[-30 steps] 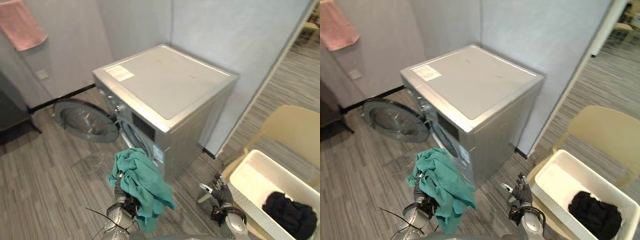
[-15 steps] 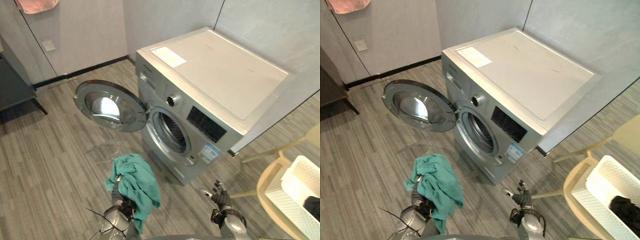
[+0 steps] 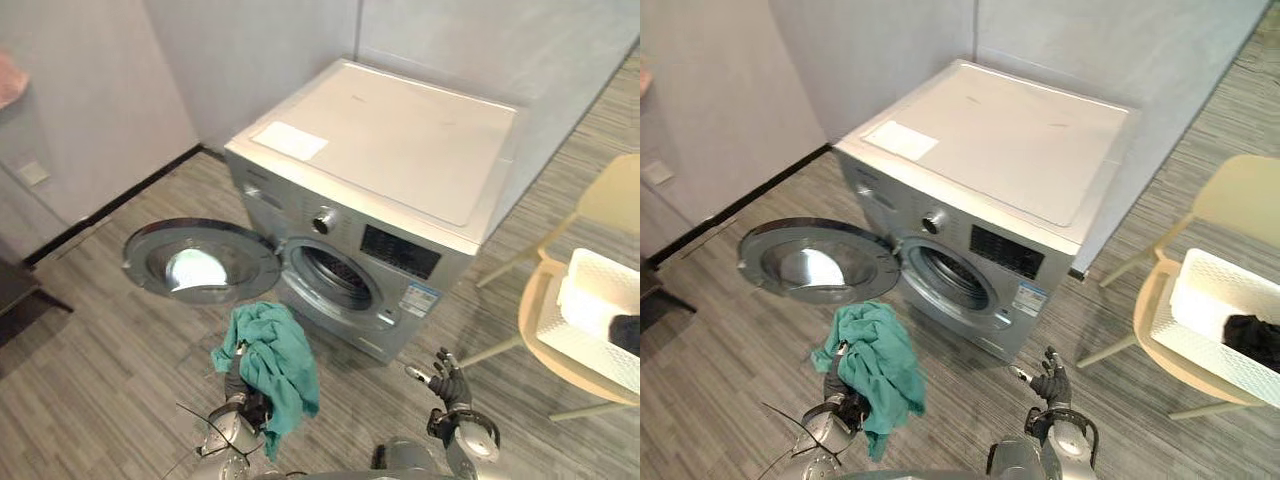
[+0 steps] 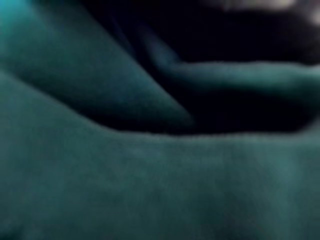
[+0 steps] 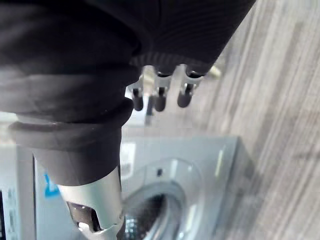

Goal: Pick up the laundry basket with both hands and put the clothes into the washing machine.

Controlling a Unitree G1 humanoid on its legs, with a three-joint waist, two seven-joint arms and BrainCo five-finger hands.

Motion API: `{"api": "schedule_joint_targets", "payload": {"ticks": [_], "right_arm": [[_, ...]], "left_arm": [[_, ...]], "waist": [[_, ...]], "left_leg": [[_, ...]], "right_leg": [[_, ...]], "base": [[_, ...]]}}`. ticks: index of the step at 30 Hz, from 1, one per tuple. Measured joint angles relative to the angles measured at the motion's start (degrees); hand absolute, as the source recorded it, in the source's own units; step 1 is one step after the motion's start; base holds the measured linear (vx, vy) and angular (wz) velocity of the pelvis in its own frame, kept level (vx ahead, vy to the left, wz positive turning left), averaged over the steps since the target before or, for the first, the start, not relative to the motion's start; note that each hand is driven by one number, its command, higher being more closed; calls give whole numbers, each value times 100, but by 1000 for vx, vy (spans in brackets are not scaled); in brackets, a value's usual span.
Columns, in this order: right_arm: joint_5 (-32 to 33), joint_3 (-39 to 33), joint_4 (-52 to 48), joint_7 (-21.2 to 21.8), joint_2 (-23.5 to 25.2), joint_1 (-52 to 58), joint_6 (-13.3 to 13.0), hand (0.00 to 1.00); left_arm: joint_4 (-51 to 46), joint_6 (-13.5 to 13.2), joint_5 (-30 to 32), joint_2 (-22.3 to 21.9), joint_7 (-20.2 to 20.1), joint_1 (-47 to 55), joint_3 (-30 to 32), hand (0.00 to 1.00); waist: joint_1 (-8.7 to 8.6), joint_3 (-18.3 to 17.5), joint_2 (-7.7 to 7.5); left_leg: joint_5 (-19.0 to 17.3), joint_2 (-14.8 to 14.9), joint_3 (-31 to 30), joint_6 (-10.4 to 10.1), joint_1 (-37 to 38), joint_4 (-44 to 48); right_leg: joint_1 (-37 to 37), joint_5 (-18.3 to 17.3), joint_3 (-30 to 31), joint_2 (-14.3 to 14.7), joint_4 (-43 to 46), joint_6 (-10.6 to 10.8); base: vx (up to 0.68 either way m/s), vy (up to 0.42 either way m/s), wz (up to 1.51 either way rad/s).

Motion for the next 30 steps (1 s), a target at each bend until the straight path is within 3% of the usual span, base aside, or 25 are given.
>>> {"api": "schedule_joint_targets", "payload": {"ticks": [4, 6, 8, 9, 10, 11, 14, 16, 18, 20, 21, 22, 23, 24, 26, 30], "right_arm": [[-25, 169, -381, -9, -82, 85, -11, 0], [-28, 523, -709, -3, -76, 74, -56, 0], [-21, 714, -1045, 4, -124, 157, -172, 0], [-13, 724, -1085, -28, -88, 288, -157, 0], [-22, 757, -1084, 6, -219, 371, -162, 0], [-26, 751, -1084, 3, -235, 355, -162, 0], [-33, 746, -1080, -20, -227, 287, -161, 0], [-32, 728, -1045, -20, -225, 277, -183, 0], [-30, 571, -891, -31, -239, 236, -277, 0], [-30, 321, -767, -78, -270, 178, -388, 0], [-33, 156, -692, -122, -376, 143, -430, 0], [-38, 149, -331, -98, -448, 37, -358, 0], [-37, 157, -132, -73, -415, 14, -321, 0], [-39, 181, 258, -20, -151, -21, -191, 0], [-43, 439, 339, 62, 109, -4, -106, 0], [-45, 534, 344, 138, 115, -172, -137, 0]], "left_arm": [[-70, 28, 5, -176, -90, -265, -490, 100], [-427, 19, -7, -200, -121, -263, -516, 100], [-699, -11, -28, -225, -122, -239, -497, 100], [-790, -34, -94, -214, -123, -217, -487, 100], [-835, -108, -199, -182, -118, -148, -458, 100], [-836, -125, -224, -181, -117, -109, -453, 100], [-792, -123, -272, -158, -108, 66, -396, 100], [-683, -94, -275, -155, -106, 174, -335, 100], [-489, -72, -274, -156, -71, 279, -285, 100], [-386, -60, -275, -156, -47, 284, -288, 100], [-351, -55, -273, -178, -17, 291, -308, 100], [-230, -53, -270, -157, 21, 267, -270, 100], [-175, -55, -270, -133, 44, 213, -225, 100], [-119, -58, -263, 94, 56, 78, -219, 100], [-90, -61, -248, 309, 56, 151, -218, 100], [-92, -91, -223, 337, 33, 257, -257, 100]], "waist": [[-6, 12, 25], [17, 38, 6], [63, 111, 112], [184, 158, 138], [236, 170, 245], [236, 168, 249], [305, 194, 117], [306, 212, -56], [260, 143, -193], [166, 96, -164], [151, -21, 19], [119, -93, -31], [118, -102, -4], [110, -113, -253], [147, -143, -334], [211, -206, -197]], "left_leg": [[301, 92, 35, 109, 409, -175], [297, 269, 10, 110, 206, 859], [449, 590, -127, 335, -240, 2396], [707, 717, -351, 406, -609, 3283], [588, 708, -622, 371, -1000, 4079], [529, 677, -623, 419, -1140, 4198], [336, 580, -674, 721, -1376, 3650], [331, 574, -980, 731, -1426, 3047], [373, 547, -1684, 735, -1384, 2099], [494, 487, -2289, 577, -1346, 1243], [1256, 443, -2547, 422, -1273, 812], [656, 368, -2636, -403, -1178, 785], [389, 353, -2631, -561, -1163, 678], [95, 160, -2561, -740, -1171, 549], [48, 42, -2487, -663, -1149, 646], [-215, -13, -2048, -511, -1236, 821]], "right_leg": [[505, 6, -54, 180, -379, -56], [848, -1, -39, 183, -491, -68], [1254, -28, -48, 222, -657, -103], [1463, -73, 39, 213, -754, -160], [1575, -100, 186, 142, -855, -156], [1574, -104, 240, 89, -865, -148], [1518, -124, 599, -176, -849, -75], [1456, -108, 841, -410, -812, 75], [1380, -55, 1057, -672, -849, 174], [1328, 35, 1181, -834, -974, 391], [1333, 70, 1253, -851, -1183, 772], [1347, 69, 1402, -965, -1434, 1019], [1337, 58, 1458, -966, -1519, 1038], [1368, 178, 1560, -1176, -1682, 1224], [1448, 616, 1584, -1288, -1869, 1476], [1145, 1031, 1865, -1440, -2025, 1513]], "base": [[149, -130, -2], [126, -106, -6], [94, -42, -12], [75, 70, -41], [58, 106, -49], [43, 148, -46], [76, 173, -56], [120, 234, -60], [147, 400, -51], [137, 499, -41], [120, 602, -44], [107, 596, -35], [97, 629, 8], [60, 439, 17], [39, 280, -3], [-33, 134, -56]]}}
